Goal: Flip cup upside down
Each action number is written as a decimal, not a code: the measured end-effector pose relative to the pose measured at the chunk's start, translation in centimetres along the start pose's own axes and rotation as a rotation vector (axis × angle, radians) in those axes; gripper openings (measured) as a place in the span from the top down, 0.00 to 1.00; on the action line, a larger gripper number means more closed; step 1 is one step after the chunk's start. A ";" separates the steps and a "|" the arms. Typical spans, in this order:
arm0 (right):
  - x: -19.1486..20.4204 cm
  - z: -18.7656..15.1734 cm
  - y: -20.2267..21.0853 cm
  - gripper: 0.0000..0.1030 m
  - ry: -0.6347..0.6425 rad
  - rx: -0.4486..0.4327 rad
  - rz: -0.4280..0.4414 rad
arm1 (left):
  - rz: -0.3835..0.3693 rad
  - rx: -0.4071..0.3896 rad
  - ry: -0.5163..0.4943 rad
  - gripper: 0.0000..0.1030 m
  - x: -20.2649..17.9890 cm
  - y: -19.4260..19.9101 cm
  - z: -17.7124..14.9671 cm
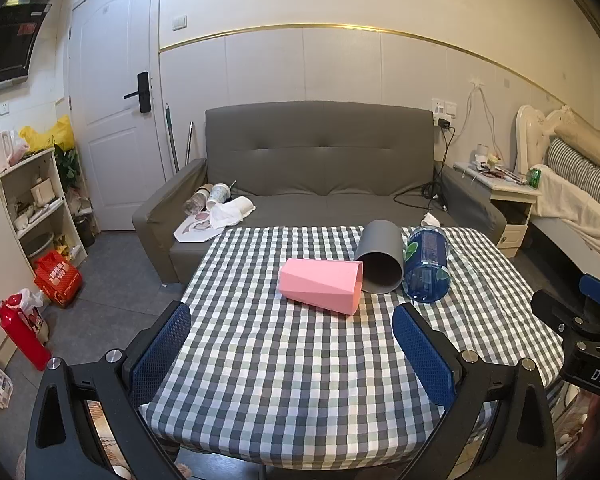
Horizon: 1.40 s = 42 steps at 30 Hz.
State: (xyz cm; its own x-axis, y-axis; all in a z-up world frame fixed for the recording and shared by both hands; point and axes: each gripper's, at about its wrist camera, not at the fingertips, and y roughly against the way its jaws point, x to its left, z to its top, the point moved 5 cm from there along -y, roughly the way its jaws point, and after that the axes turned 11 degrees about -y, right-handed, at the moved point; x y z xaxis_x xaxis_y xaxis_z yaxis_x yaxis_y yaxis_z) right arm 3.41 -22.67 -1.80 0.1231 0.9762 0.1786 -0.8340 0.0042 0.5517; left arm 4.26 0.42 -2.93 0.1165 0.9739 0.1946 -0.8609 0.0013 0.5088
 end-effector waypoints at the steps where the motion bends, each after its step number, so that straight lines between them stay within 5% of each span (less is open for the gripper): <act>1: 0.0 0.0 0.0 0.00 0.000 0.000 0.000 | 0.001 0.002 -0.001 0.00 -0.1 0.0 0.1; 42: 0.0 -0.1 -0.1 0.00 -0.002 0.005 -0.002 | 0.002 0.003 -0.003 0.00 0.0 0.2 0.2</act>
State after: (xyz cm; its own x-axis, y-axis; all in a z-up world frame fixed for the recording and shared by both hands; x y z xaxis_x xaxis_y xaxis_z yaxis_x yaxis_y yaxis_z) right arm 3.45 -22.64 -1.93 0.1259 0.9757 0.1796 -0.8312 0.0050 0.5560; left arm 4.20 0.35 -2.69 0.1166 0.9733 0.1977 -0.8597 -0.0008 0.5108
